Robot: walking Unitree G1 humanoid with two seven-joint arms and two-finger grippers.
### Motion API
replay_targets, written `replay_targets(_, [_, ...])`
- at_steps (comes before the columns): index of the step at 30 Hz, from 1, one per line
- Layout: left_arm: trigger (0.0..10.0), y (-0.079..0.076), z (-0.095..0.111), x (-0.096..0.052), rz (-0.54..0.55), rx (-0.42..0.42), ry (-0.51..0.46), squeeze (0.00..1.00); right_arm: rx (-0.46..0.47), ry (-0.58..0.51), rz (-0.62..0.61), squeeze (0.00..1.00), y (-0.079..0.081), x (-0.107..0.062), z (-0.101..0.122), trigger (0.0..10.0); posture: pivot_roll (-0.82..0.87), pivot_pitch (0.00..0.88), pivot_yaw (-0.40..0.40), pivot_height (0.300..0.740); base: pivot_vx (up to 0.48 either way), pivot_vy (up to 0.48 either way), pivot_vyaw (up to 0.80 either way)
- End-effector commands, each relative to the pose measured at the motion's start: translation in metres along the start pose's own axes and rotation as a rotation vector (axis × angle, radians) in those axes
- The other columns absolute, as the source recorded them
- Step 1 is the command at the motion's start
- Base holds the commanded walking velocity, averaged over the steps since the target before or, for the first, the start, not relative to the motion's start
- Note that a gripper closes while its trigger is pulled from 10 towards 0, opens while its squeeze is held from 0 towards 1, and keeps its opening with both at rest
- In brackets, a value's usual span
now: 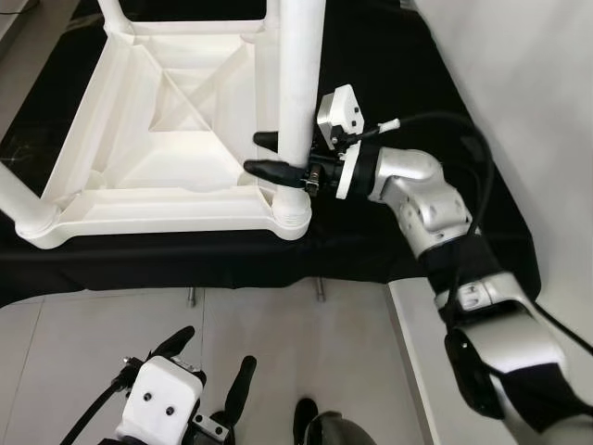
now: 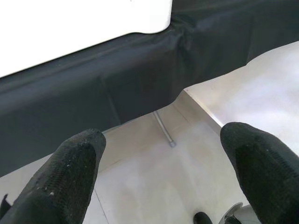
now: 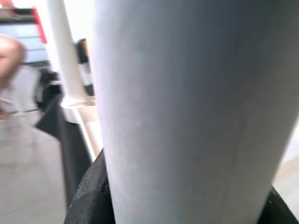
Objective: Building children table
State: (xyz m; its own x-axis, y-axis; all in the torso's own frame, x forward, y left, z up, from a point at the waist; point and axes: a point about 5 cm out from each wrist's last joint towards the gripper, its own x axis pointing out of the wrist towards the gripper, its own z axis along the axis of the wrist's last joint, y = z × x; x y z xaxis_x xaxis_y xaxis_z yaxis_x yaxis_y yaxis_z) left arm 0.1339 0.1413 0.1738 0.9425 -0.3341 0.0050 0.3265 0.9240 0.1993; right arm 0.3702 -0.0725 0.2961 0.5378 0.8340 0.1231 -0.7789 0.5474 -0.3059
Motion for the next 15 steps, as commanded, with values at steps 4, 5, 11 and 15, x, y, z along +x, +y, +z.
replay_targets(4, [10.0,-0.001,-0.006,-0.003,-0.001,-0.002,0.027,0.00,0.068,0.334,-0.422,0.00,0.012,-0.034,-0.073,10.0,0.01,0.385,-0.106,0.740,0.000,0.000,0.00])
replay_targets(5, [10.0,0.000,-0.007,-0.002,0.000,0.001,0.029,0.00,0.094,0.343,-0.540,0.00,0.028,-0.041,-0.079,10.0,0.01,0.379,-0.098,0.740,0.000,0.000,0.00])
replay_targets(11, [10.0,0.003,-0.009,-0.001,0.000,0.009,0.032,0.00,0.126,0.288,-0.623,0.00,0.043,-0.028,-0.071,10.0,0.01,0.365,-0.085,0.740,0.000,0.000,0.00])
replay_targets(15, [10.0,0.005,-0.010,0.001,0.004,0.013,0.031,0.00,0.148,0.270,-0.603,0.00,0.048,-0.017,-0.068,10.0,0.02,0.362,-0.083,0.740,0.000,0.000,0.00])
